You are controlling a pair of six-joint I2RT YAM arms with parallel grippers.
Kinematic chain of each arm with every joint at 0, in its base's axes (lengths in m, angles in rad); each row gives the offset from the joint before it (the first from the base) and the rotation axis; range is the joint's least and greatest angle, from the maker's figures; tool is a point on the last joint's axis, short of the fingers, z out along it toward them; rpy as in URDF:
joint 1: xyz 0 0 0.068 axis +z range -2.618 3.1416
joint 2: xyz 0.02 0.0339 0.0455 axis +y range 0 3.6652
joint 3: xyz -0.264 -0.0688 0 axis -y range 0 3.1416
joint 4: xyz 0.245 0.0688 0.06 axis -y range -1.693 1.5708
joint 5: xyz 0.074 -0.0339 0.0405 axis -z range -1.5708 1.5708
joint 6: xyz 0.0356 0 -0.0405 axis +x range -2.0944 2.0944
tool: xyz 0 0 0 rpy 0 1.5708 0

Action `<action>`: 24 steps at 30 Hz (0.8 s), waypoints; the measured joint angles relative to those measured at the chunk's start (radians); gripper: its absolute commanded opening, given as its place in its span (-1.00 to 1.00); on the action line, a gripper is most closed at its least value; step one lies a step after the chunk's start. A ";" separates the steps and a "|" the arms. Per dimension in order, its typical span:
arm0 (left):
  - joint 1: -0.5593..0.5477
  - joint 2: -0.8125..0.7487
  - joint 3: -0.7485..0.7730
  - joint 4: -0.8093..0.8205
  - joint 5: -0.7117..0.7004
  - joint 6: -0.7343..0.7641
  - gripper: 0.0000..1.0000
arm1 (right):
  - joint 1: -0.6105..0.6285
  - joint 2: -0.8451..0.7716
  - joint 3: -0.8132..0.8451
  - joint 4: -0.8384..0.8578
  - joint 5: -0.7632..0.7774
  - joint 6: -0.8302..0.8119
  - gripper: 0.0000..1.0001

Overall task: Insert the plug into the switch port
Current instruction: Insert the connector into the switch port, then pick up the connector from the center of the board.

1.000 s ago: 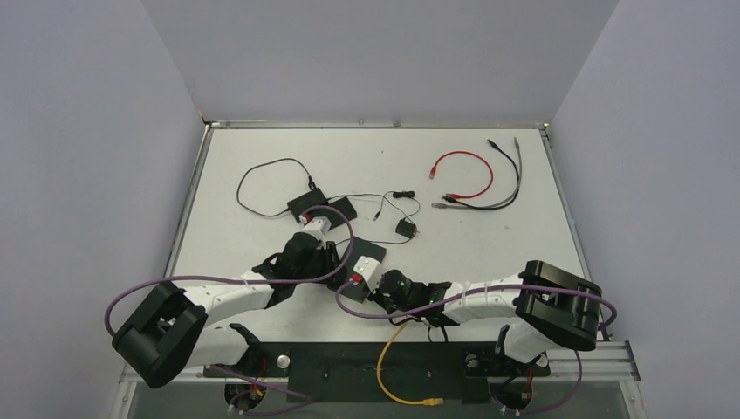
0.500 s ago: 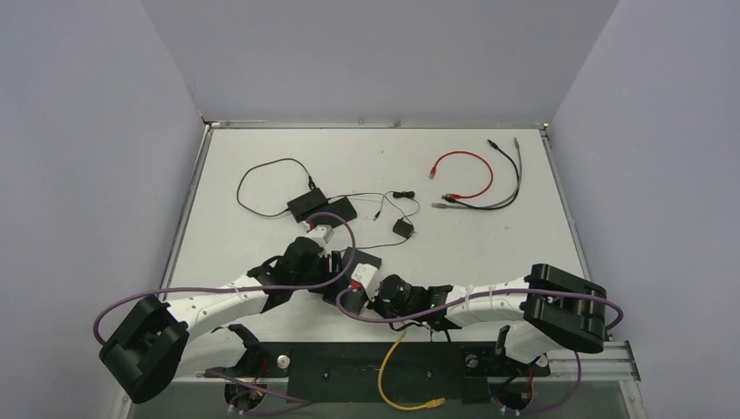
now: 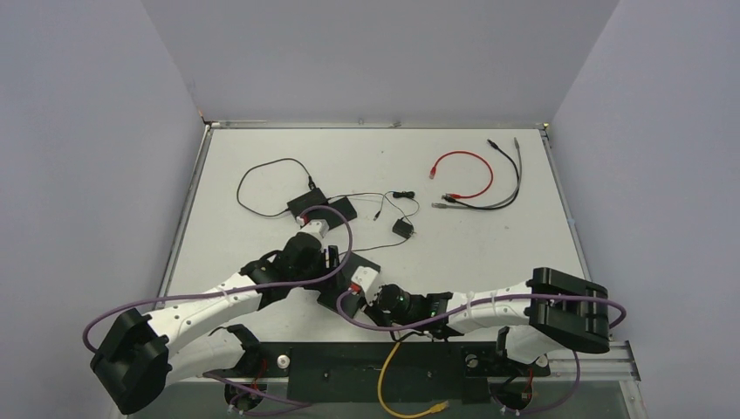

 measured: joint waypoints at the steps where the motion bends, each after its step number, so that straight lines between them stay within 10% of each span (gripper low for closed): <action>1: 0.000 -0.011 0.002 -0.009 -0.011 -0.003 0.20 | 0.000 -0.019 0.000 -0.014 0.013 0.002 -0.41; 18: 0.007 -0.161 0.003 -0.082 -0.074 0.000 0.21 | -0.201 -0.365 0.039 -0.232 0.437 0.107 0.52; 24: 0.007 -0.172 0.003 -0.079 -0.056 0.007 0.21 | -0.365 -0.357 0.145 -0.305 0.576 0.154 0.51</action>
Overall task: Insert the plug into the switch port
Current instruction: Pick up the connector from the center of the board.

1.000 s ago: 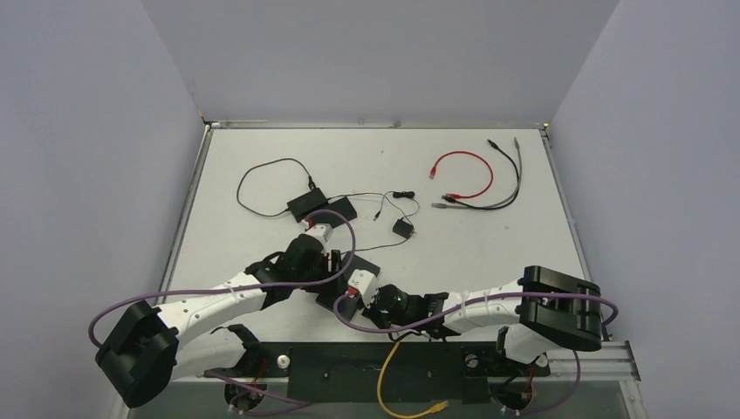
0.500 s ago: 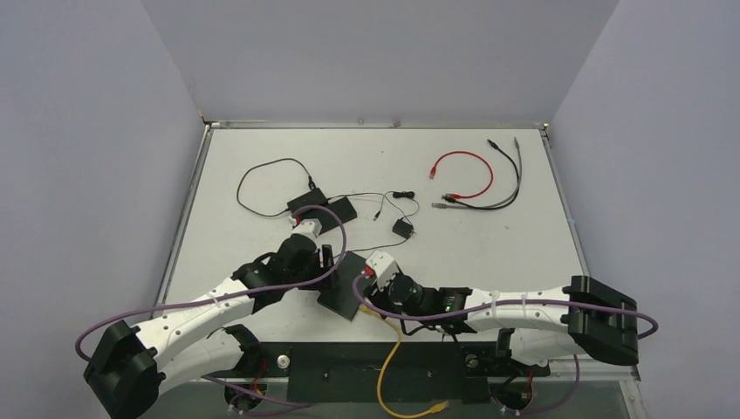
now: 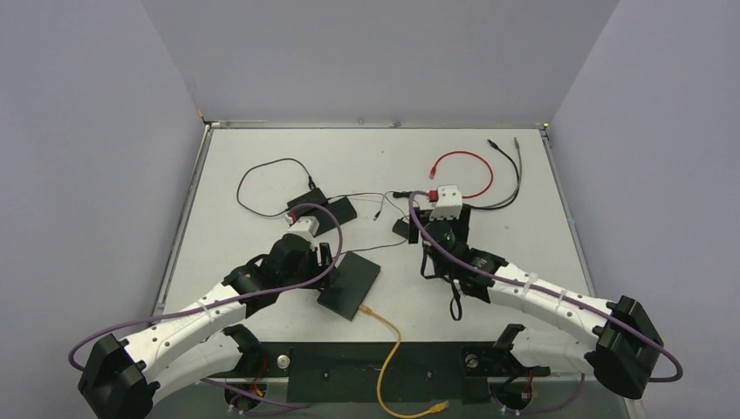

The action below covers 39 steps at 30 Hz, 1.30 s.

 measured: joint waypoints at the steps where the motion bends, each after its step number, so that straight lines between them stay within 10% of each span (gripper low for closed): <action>1: 0.000 0.000 0.000 0.000 0.005 0.002 0.21 | -0.048 0.010 0.021 -0.011 0.003 0.010 0.51; 20: 0.021 0.003 -0.002 0.055 0.104 0.020 0.21 | -0.542 0.535 0.406 -0.153 -0.207 0.101 0.50; 39: 0.047 0.071 -0.012 0.120 0.180 0.027 0.21 | -0.611 0.966 0.894 -0.206 -0.361 0.219 0.35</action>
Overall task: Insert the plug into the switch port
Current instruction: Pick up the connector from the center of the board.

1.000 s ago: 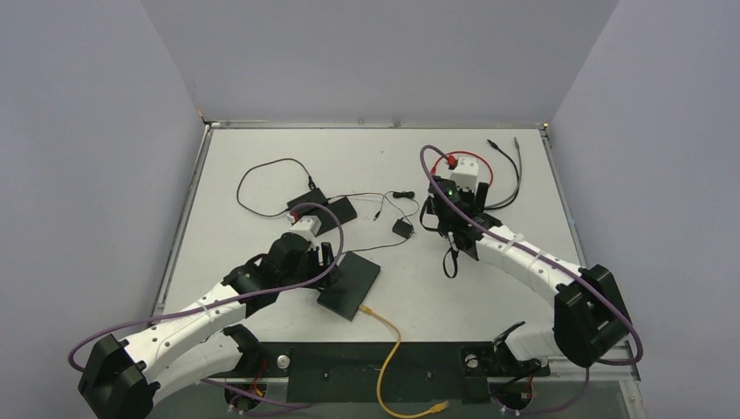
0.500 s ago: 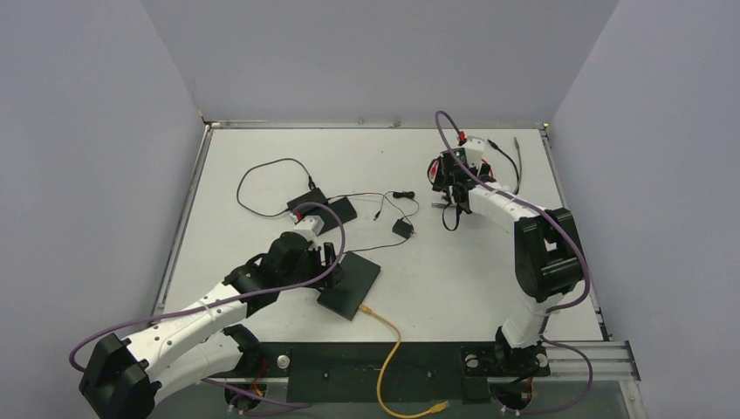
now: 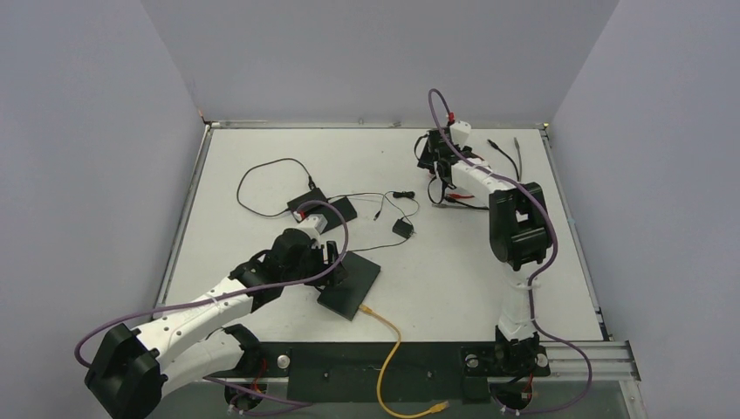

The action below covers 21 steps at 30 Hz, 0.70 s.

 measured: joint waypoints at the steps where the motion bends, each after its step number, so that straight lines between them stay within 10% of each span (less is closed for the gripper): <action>1: 0.002 0.003 0.000 0.005 0.003 0.001 0.21 | -0.002 0.023 0.016 -0.001 -0.005 0.013 0.34; 21: 0.072 0.077 0.000 0.043 0.055 0.011 0.21 | -0.045 0.308 0.349 -0.120 -0.079 0.117 -0.13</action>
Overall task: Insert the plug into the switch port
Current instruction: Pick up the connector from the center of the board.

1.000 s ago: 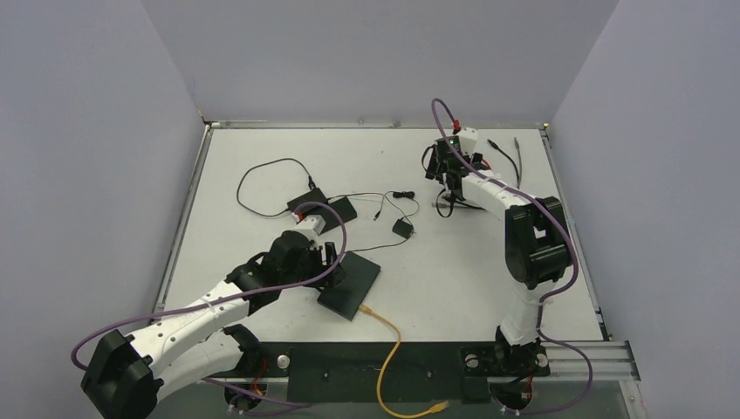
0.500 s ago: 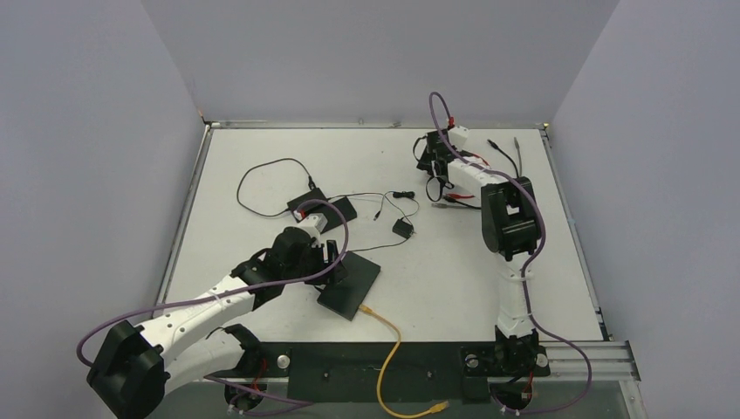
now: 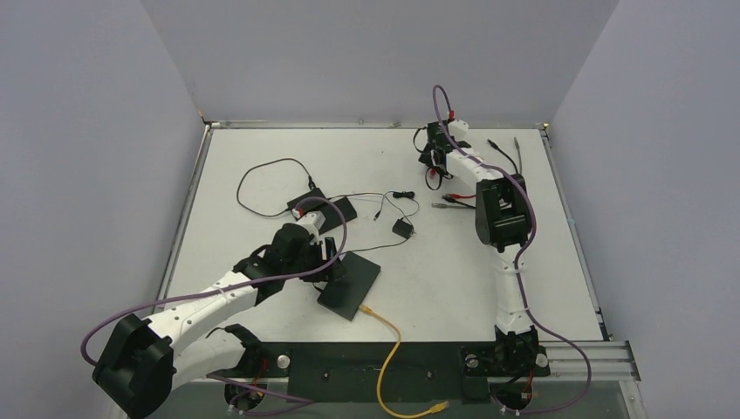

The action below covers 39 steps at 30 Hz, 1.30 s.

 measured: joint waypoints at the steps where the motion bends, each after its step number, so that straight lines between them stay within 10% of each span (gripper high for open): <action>1: 0.001 0.003 0.000 0.003 0.003 0.000 0.21 | 0.000 0.003 0.007 -0.007 -0.002 -0.002 -0.15; 15: 0.006 0.037 -0.011 0.039 0.042 -0.001 0.21 | 0.000 0.024 0.048 -0.053 -0.069 -0.029 -1.00; 39: 0.006 -0.071 -0.002 0.034 0.146 -0.013 0.22 | 0.019 -0.346 -0.417 0.142 -0.144 0.013 -1.00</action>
